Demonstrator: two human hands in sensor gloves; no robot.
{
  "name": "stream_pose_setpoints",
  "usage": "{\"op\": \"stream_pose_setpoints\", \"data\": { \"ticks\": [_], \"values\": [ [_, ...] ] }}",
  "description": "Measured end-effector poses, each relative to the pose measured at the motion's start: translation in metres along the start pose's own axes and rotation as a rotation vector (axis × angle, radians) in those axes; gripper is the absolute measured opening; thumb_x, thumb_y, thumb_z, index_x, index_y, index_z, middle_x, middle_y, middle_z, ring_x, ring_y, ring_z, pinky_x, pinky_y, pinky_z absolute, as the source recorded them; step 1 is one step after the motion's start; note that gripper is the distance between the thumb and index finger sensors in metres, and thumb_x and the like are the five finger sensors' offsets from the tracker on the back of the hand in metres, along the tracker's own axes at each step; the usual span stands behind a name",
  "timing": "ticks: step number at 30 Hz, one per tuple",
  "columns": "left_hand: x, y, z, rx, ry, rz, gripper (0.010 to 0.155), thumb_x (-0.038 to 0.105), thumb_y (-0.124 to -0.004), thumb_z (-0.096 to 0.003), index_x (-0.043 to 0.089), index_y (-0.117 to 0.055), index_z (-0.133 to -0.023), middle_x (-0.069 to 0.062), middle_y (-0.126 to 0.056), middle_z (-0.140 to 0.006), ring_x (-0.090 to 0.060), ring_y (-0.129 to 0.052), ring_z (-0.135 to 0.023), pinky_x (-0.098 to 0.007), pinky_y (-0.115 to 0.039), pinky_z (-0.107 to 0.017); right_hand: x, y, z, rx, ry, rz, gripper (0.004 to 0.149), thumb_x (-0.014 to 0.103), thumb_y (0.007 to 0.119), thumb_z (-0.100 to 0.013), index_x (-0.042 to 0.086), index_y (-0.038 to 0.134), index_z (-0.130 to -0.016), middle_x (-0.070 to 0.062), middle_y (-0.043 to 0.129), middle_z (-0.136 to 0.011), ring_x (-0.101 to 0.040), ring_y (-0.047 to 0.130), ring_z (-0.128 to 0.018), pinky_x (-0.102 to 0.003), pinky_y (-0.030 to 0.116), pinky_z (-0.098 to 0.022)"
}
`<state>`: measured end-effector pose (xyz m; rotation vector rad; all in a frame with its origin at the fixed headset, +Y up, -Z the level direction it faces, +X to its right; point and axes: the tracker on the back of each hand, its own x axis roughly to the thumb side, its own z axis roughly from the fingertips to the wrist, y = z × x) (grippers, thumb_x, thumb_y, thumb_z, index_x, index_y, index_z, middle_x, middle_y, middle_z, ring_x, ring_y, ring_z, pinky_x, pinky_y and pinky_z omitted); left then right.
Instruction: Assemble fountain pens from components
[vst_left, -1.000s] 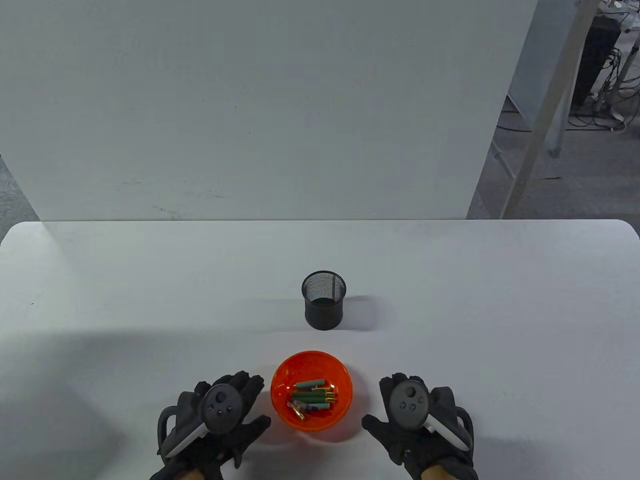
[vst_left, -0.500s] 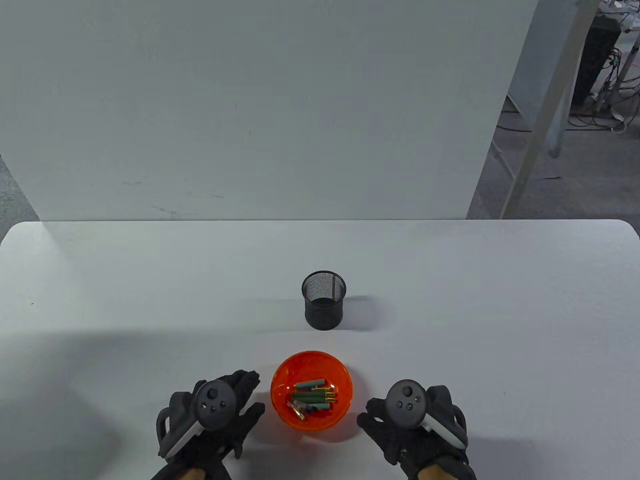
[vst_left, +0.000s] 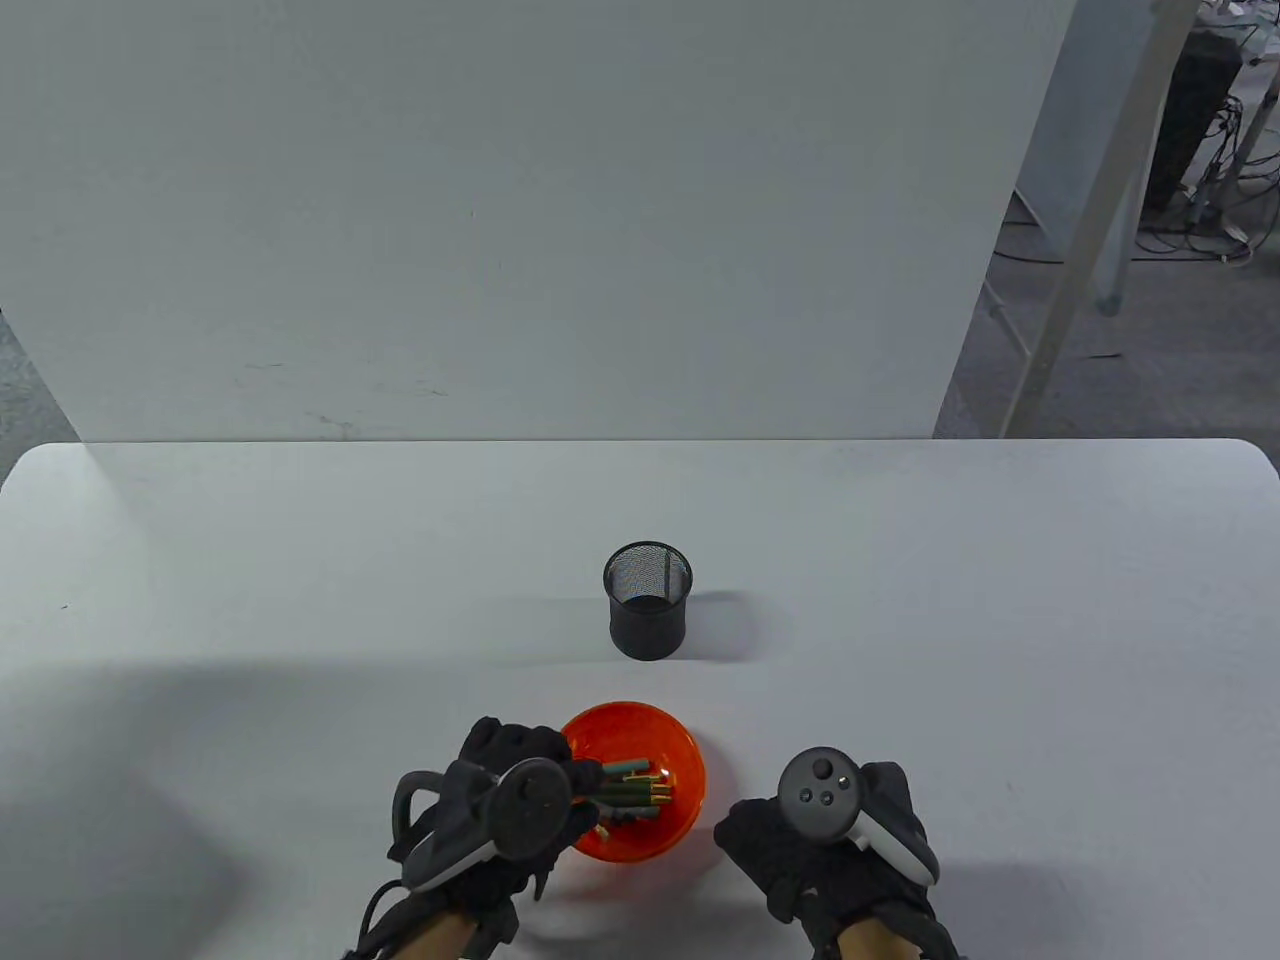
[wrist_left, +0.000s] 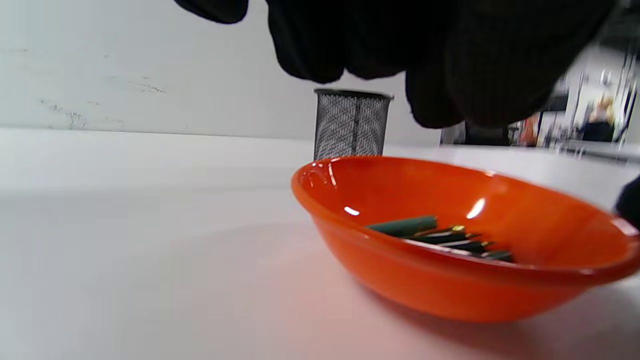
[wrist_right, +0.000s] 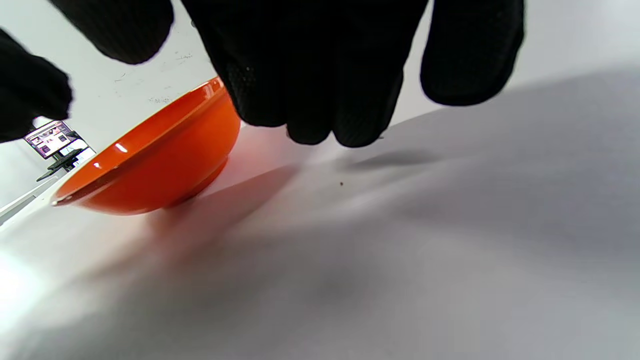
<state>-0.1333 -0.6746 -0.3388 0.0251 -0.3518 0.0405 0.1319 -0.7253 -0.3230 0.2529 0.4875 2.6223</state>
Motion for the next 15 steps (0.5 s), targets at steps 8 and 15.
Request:
{"op": "stream_pose_setpoints", "data": {
  "ticks": [8, 15],
  "values": [
    [0.031, 0.004, -0.052, -0.109, 0.008, -0.148, 0.039, 0.054, -0.089, -0.0426, 0.044, -0.091, -0.080, 0.013, -0.078, -0.091, -0.020, -0.075, -0.093, -0.062, -0.047, -0.080, -0.001, -0.002, -0.001, 0.017, -0.021, -0.064, 0.061, 0.058, 0.055, -0.057, 0.019, 0.073, -0.100, -0.013, 0.080, -0.101, -0.036, 0.083, -0.087, -0.063, 0.069, -0.063],
    [0.053, -0.015, -0.075, -0.221, -0.018, -0.249, 0.038, 0.049, -0.090, -0.0445, 0.046, -0.089, -0.083, 0.014, -0.074, -0.095, -0.020, -0.071, -0.096, -0.063, -0.044, -0.081, -0.001, -0.003, -0.002, 0.027, -0.027, -0.073, 0.061, 0.058, 0.054, -0.057, 0.018, 0.073, -0.100, -0.013, 0.081, -0.101, -0.036, 0.084, -0.086, -0.063, 0.069, -0.063]
  ]
}}
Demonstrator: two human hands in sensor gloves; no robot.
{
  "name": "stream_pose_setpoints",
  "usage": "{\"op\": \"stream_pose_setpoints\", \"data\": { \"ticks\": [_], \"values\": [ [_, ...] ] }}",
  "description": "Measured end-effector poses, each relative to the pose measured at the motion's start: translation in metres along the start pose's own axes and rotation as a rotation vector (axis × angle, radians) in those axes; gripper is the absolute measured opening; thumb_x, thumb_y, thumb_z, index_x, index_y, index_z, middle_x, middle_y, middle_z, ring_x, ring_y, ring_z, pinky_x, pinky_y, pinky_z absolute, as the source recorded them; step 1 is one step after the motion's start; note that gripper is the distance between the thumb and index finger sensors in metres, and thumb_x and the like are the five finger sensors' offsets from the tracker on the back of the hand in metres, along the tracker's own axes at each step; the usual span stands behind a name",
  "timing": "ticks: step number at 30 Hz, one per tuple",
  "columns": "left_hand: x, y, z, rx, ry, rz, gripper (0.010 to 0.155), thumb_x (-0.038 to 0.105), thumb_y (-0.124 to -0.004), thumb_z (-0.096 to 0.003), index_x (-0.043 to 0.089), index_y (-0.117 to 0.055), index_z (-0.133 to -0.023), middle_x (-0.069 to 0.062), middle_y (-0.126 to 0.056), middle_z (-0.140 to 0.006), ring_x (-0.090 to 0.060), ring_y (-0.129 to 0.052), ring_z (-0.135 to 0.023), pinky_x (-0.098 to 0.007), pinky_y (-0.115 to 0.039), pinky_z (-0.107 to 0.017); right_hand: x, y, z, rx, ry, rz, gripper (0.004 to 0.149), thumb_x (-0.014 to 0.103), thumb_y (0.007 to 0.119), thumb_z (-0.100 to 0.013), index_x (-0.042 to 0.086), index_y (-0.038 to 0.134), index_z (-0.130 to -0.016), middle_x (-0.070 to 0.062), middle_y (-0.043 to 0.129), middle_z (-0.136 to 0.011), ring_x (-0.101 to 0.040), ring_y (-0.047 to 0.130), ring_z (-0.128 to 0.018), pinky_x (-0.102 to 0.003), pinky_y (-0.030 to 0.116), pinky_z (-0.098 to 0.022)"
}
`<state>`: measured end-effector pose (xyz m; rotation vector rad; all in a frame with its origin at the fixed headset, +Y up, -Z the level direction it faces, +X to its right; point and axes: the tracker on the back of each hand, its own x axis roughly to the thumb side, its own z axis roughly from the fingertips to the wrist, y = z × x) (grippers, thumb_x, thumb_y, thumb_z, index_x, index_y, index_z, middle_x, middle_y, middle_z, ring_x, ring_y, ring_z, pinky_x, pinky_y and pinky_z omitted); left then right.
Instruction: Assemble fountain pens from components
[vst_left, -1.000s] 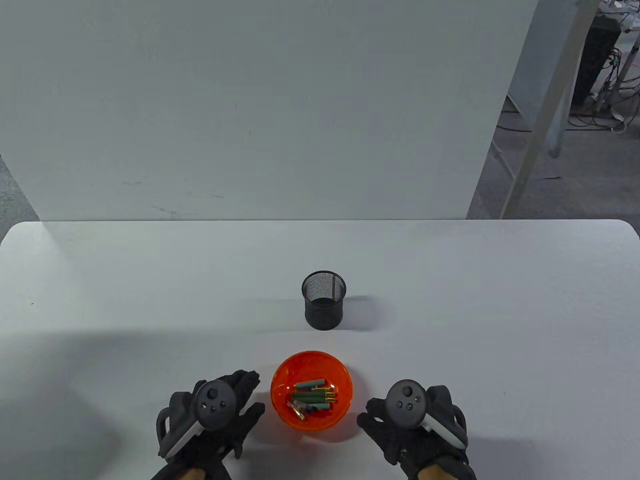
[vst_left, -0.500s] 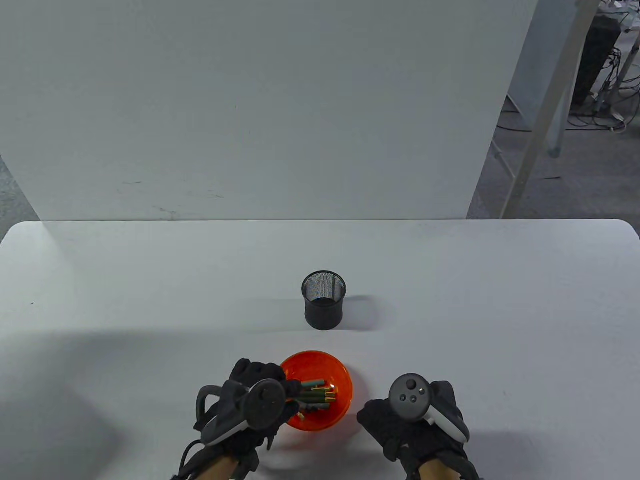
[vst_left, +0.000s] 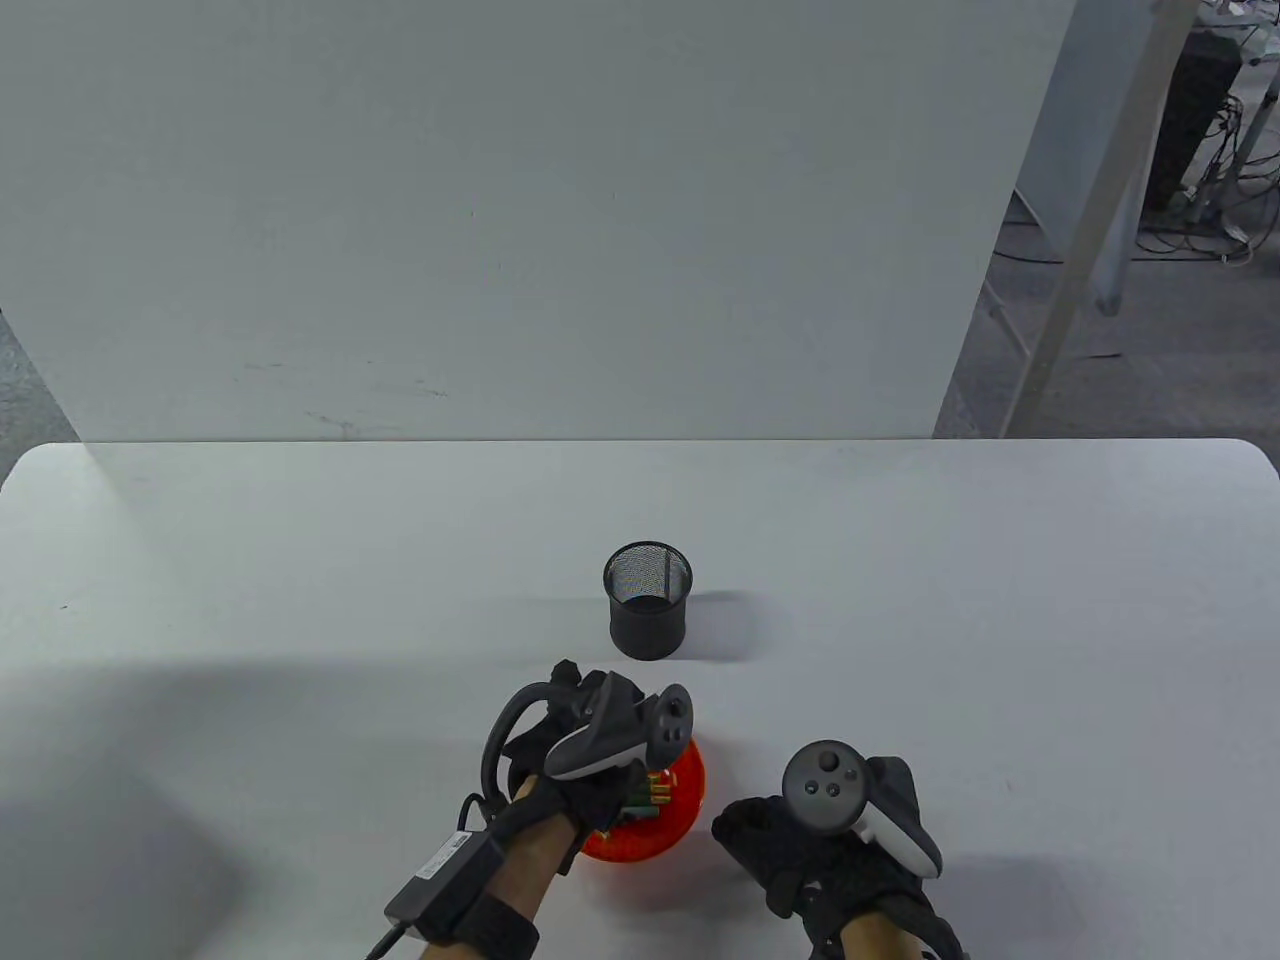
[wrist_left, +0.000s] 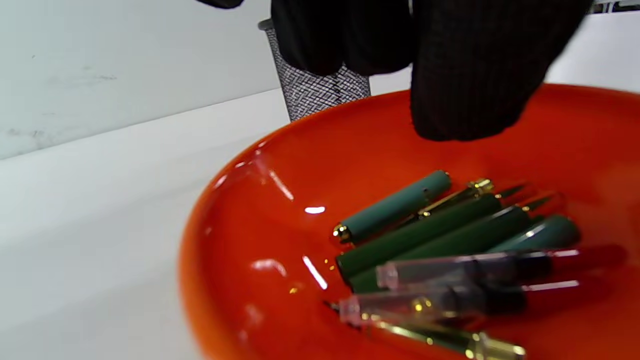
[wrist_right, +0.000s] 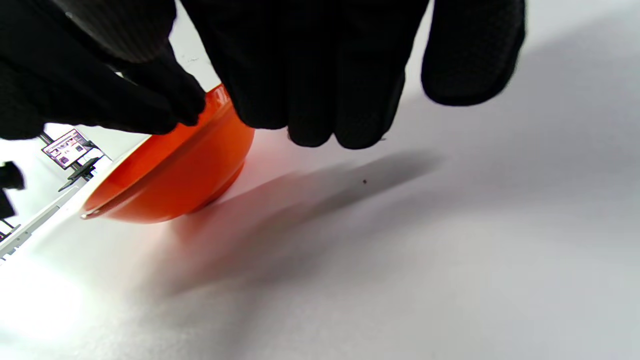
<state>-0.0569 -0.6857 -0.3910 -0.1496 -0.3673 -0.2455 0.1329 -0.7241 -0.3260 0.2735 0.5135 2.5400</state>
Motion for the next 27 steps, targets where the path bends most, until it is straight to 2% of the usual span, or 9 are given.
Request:
{"op": "stream_pose_setpoints", "data": {
  "ticks": [12, 18, 23, 27],
  "values": [
    [0.027, -0.011, -0.005, 0.071, -0.016, -0.186, 0.037, 0.052, -0.090, -0.0427, 0.042, -0.092, -0.078, 0.015, -0.080, -0.086, -0.018, -0.076, -0.090, -0.060, -0.045, -0.081, -0.002, -0.005, 0.002, -0.035, -0.025, -0.061, 0.062, 0.059, 0.054, -0.057, 0.018, 0.073, -0.100, -0.013, 0.081, -0.101, -0.036, 0.083, -0.086, -0.063, 0.069, -0.063],
    [0.024, -0.010, -0.002, 0.060, -0.005, -0.184, 0.037, 0.053, -0.087, -0.0444, 0.041, -0.091, -0.079, 0.015, -0.080, -0.087, -0.018, -0.076, -0.091, -0.061, -0.045, -0.081, -0.001, -0.005, 0.002, -0.031, -0.032, -0.070, 0.062, 0.059, 0.054, -0.057, 0.018, 0.073, -0.100, -0.013, 0.081, -0.101, -0.036, 0.083, -0.086, -0.063, 0.069, -0.063],
    [0.031, -0.013, 0.001, 0.061, -0.016, -0.296, 0.037, 0.053, -0.085, -0.0449, 0.040, -0.091, -0.079, 0.015, -0.080, -0.088, -0.018, -0.076, -0.092, -0.061, -0.045, -0.081, -0.001, -0.005, 0.002, -0.029, -0.034, -0.070, 0.062, 0.059, 0.053, -0.057, 0.018, 0.073, -0.100, -0.013, 0.081, -0.101, -0.036, 0.083, -0.086, -0.063, 0.069, -0.063],
    [0.033, -0.013, 0.000, 0.018, 0.012, -0.298, 0.037, 0.053, -0.085, -0.0446, 0.040, -0.092, -0.079, 0.016, -0.080, -0.089, -0.018, -0.076, -0.092, -0.061, -0.045, -0.081, -0.002, -0.005, 0.002, -0.029, -0.034, -0.072, 0.062, 0.059, 0.053, -0.057, 0.018, 0.073, -0.100, -0.013, 0.081, -0.101, -0.036, 0.083, -0.086, -0.063, 0.069, -0.063]
  ]
}}
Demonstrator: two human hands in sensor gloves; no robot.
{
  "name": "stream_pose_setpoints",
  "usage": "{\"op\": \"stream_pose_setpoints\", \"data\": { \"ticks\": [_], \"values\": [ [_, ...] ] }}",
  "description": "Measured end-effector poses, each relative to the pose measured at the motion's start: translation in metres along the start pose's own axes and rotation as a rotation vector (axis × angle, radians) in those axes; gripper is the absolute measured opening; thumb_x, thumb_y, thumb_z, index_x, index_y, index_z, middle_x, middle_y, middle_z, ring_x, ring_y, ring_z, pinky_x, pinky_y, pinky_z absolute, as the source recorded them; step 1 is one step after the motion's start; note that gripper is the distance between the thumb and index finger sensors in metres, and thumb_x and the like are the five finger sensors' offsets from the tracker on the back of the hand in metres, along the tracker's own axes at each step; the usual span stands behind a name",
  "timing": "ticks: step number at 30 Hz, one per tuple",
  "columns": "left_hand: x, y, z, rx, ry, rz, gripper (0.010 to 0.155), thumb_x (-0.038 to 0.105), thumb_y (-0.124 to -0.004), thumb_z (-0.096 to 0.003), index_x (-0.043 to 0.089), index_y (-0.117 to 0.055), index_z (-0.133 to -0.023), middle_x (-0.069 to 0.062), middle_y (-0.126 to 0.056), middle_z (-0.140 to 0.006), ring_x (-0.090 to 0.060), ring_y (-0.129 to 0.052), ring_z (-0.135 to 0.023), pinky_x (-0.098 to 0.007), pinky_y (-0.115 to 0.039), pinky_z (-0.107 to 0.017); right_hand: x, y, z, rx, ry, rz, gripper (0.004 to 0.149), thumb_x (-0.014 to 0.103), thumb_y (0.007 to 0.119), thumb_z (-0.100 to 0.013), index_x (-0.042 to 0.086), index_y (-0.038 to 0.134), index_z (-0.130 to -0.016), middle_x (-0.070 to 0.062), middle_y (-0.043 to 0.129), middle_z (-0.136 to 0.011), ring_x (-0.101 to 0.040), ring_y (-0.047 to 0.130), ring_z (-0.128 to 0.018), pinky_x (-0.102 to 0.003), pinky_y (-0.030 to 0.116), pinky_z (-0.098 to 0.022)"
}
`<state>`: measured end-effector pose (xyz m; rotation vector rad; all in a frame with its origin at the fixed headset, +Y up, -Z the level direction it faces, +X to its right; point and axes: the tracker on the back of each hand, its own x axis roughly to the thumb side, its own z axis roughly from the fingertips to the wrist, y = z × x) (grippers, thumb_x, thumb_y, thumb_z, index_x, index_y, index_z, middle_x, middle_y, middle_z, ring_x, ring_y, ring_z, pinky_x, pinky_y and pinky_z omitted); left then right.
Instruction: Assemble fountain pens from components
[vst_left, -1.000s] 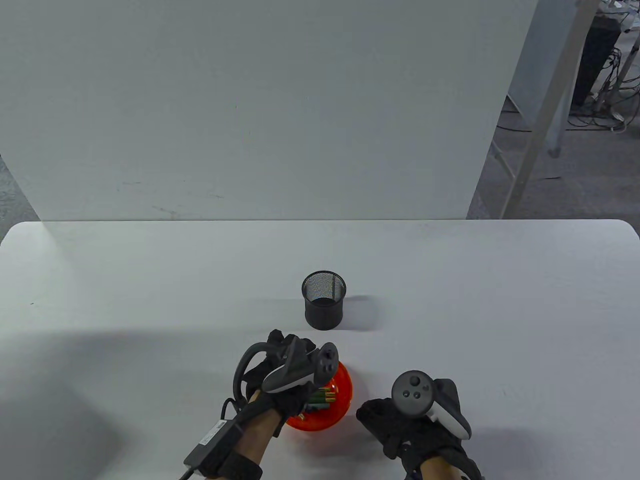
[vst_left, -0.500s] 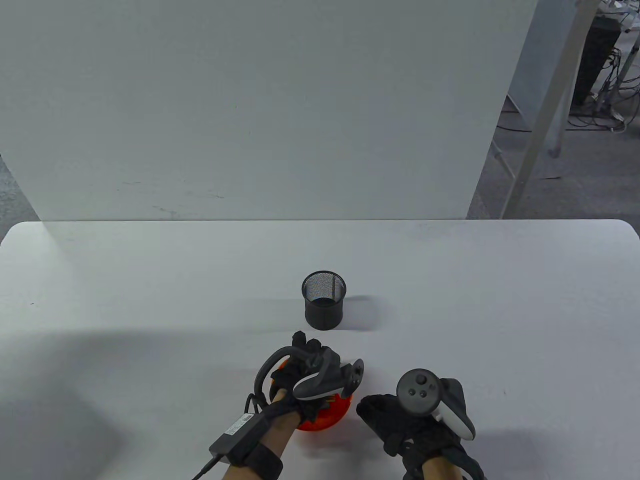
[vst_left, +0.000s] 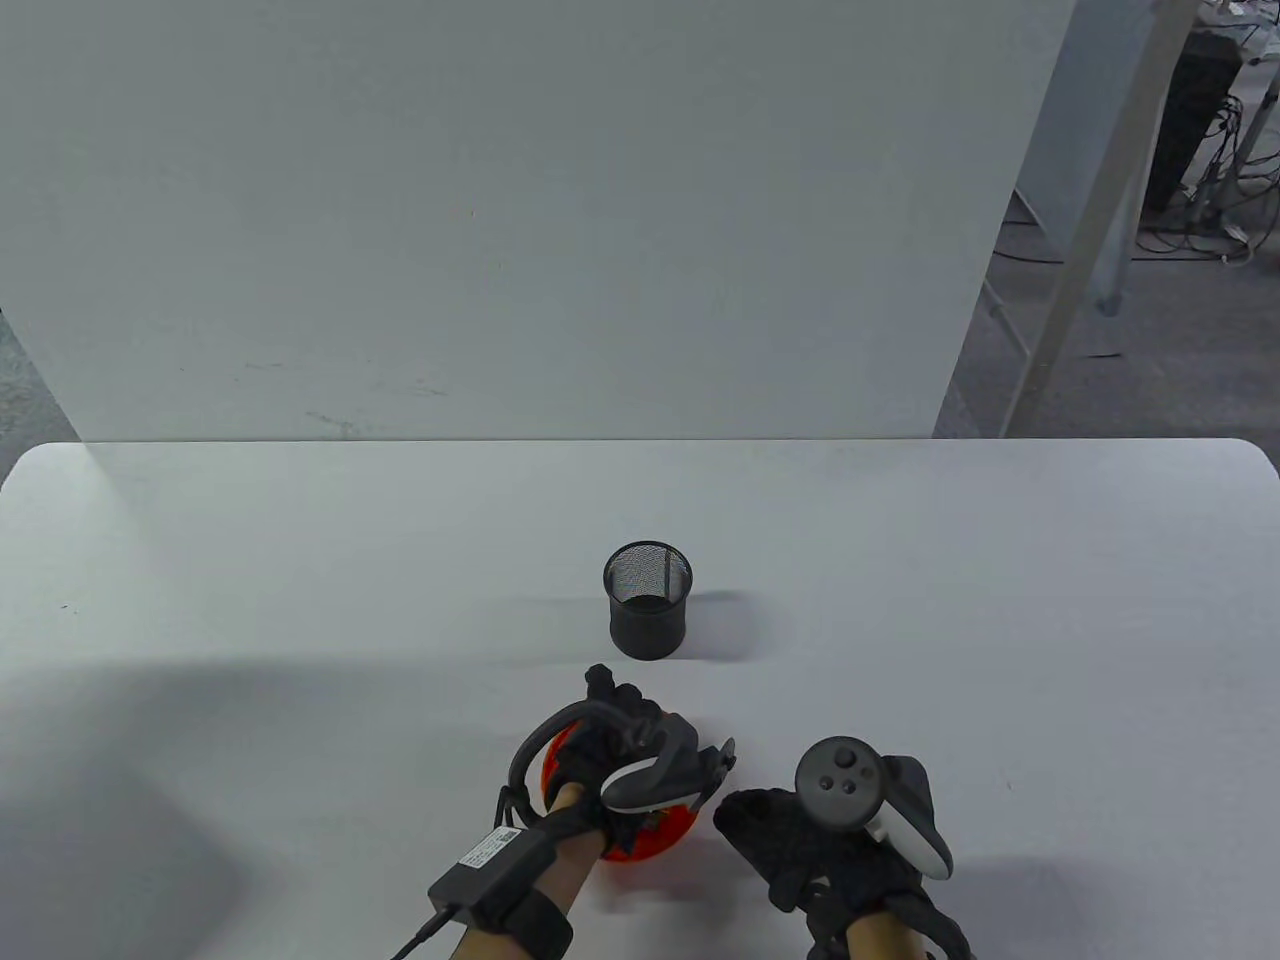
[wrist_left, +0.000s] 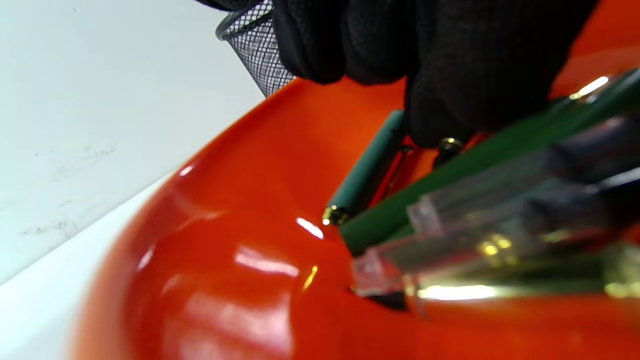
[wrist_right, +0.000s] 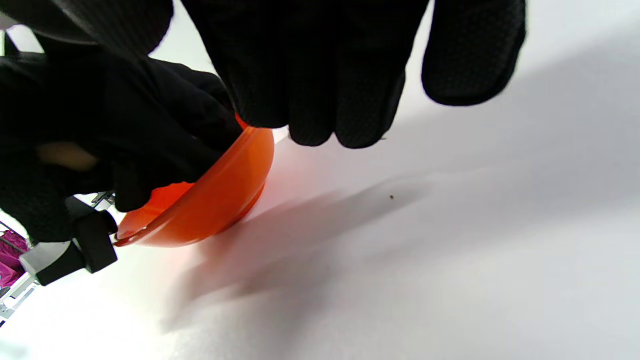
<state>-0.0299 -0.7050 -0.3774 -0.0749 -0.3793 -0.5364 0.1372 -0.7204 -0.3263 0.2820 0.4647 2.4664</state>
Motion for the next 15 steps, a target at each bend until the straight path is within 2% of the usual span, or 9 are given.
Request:
{"op": "stream_pose_setpoints", "data": {
  "ticks": [15],
  "values": [
    [0.0053, 0.0033, 0.0028, -0.077, -0.012, -0.033, 0.046, 0.051, -0.087, -0.0436, 0.031, -0.088, -0.085, 0.012, -0.076, -0.095, -0.021, -0.071, -0.097, -0.061, -0.045, -0.082, 0.0002, 0.0001, 0.0000, -0.001, -0.015, 0.001, 0.062, 0.059, 0.052, -0.058, 0.018, 0.073, -0.100, -0.013, 0.081, -0.101, -0.036, 0.084, -0.086, -0.063, 0.069, -0.063]
  ]
}}
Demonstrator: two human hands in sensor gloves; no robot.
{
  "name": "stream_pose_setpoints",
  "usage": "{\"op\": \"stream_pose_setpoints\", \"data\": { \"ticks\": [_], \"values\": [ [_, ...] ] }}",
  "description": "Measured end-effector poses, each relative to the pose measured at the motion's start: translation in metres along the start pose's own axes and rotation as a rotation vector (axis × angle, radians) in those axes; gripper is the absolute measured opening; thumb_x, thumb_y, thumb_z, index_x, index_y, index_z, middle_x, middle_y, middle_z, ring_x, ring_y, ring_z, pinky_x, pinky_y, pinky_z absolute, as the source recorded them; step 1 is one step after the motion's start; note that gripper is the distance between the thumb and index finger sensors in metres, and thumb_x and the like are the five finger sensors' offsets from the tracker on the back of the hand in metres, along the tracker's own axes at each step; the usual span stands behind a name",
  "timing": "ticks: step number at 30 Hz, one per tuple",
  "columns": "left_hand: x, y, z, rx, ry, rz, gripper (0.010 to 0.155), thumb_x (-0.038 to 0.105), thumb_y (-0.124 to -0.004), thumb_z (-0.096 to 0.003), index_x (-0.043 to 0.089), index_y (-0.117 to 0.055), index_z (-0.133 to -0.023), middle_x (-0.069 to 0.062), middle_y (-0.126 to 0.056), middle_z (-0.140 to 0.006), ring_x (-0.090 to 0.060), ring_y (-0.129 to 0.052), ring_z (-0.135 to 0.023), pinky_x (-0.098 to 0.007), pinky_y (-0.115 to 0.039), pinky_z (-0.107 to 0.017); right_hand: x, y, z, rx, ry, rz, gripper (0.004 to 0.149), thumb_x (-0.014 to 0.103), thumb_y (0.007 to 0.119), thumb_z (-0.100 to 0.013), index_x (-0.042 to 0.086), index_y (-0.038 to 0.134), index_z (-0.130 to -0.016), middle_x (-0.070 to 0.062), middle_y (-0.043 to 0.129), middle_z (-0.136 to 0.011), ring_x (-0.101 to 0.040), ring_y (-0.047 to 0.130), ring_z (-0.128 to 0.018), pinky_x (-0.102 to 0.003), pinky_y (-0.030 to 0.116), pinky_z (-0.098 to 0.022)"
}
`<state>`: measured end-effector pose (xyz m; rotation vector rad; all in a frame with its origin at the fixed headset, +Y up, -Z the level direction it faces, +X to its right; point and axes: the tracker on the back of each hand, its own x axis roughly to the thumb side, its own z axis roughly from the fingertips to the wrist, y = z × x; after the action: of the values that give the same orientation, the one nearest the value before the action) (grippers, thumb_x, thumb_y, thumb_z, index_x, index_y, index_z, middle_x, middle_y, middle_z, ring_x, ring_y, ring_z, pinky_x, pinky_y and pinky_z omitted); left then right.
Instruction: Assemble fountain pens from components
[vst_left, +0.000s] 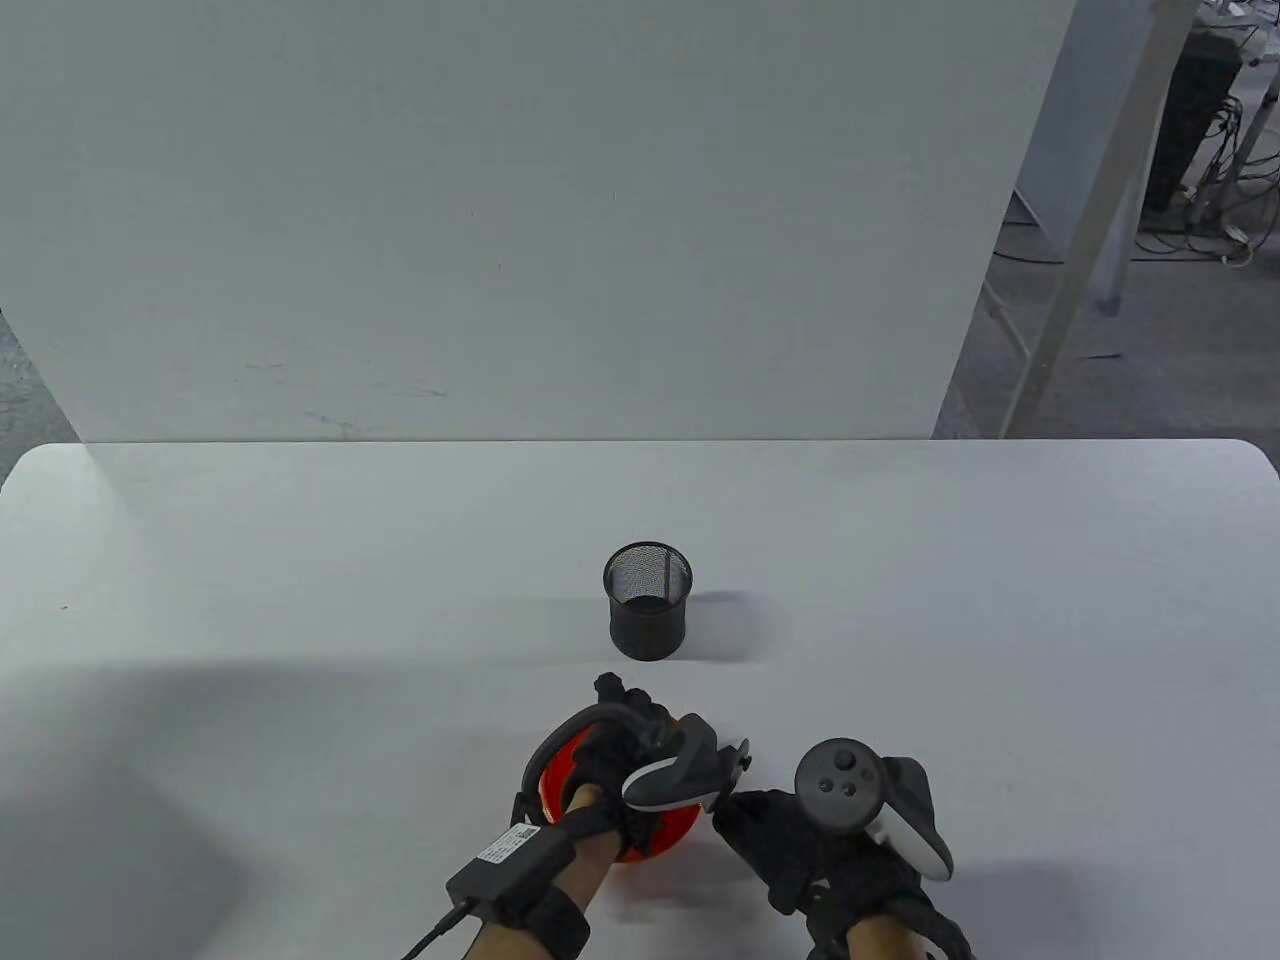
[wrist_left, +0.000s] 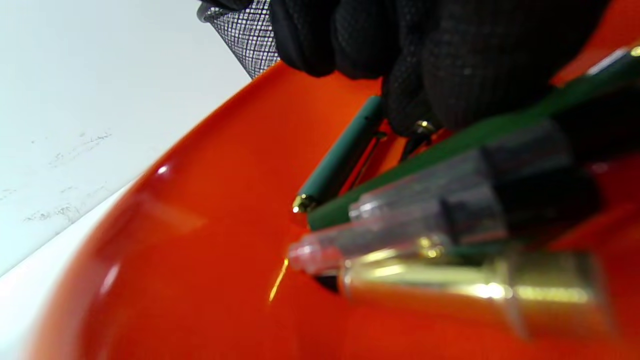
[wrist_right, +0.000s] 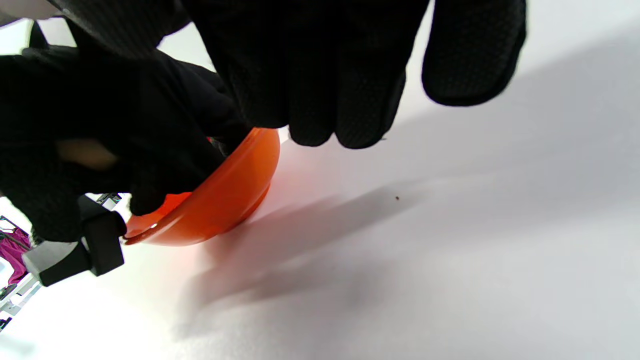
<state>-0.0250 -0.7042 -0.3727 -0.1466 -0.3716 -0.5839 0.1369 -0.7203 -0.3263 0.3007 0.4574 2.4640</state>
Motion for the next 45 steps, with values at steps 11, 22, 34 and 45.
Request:
{"op": "stream_pose_setpoints", "data": {
  "ticks": [11, 22, 34, 45],
  "values": [
    [-0.013, 0.004, 0.010, 0.006, -0.030, 0.028, 0.050, 0.053, -0.082, -0.0422, 0.032, -0.085, -0.087, 0.012, -0.072, -0.097, -0.020, -0.067, -0.099, -0.061, -0.040, -0.083, 0.001, 0.001, -0.001, 0.015, 0.006, -0.002, 0.063, 0.059, 0.053, -0.058, 0.017, 0.073, -0.100, -0.014, 0.081, -0.101, -0.037, 0.083, -0.086, -0.064, 0.069, -0.063],
    [-0.063, 0.034, 0.049, 0.224, 0.001, 0.305, 0.053, 0.055, -0.072, -0.0411, 0.036, -0.077, -0.090, 0.011, -0.065, -0.101, -0.021, -0.062, -0.101, -0.060, -0.042, -0.082, -0.002, 0.001, 0.000, 0.008, 0.018, 0.002, 0.063, 0.058, 0.053, -0.057, 0.017, 0.073, -0.101, -0.014, 0.081, -0.101, -0.037, 0.083, -0.086, -0.063, 0.069, -0.063],
    [-0.125, -0.041, 0.112, 0.551, 0.095, 0.974, 0.049, 0.037, -0.070, -0.0515, 0.037, -0.069, -0.100, 0.004, -0.094, -0.081, -0.016, -0.103, -0.064, -0.049, -0.078, -0.064, 0.010, -0.010, 0.009, -0.192, -0.006, 0.097, 0.059, 0.054, 0.058, -0.058, 0.018, 0.067, -0.103, -0.009, 0.082, -0.091, -0.031, 0.085, -0.078, -0.059, 0.072, -0.061],
    [-0.133, -0.069, 0.101, 0.534, 0.178, 1.213, 0.049, 0.039, -0.067, -0.0515, 0.038, -0.065, -0.100, 0.009, -0.092, -0.085, -0.011, -0.102, -0.067, -0.045, -0.078, -0.065, 0.113, 0.016, -0.018, -0.251, -0.188, 0.601, 0.048, 0.045, 0.077, -0.054, 0.022, 0.074, -0.097, -0.001, 0.086, -0.074, -0.023, 0.088, -0.059, -0.044, 0.083, -0.046]
  ]
}}
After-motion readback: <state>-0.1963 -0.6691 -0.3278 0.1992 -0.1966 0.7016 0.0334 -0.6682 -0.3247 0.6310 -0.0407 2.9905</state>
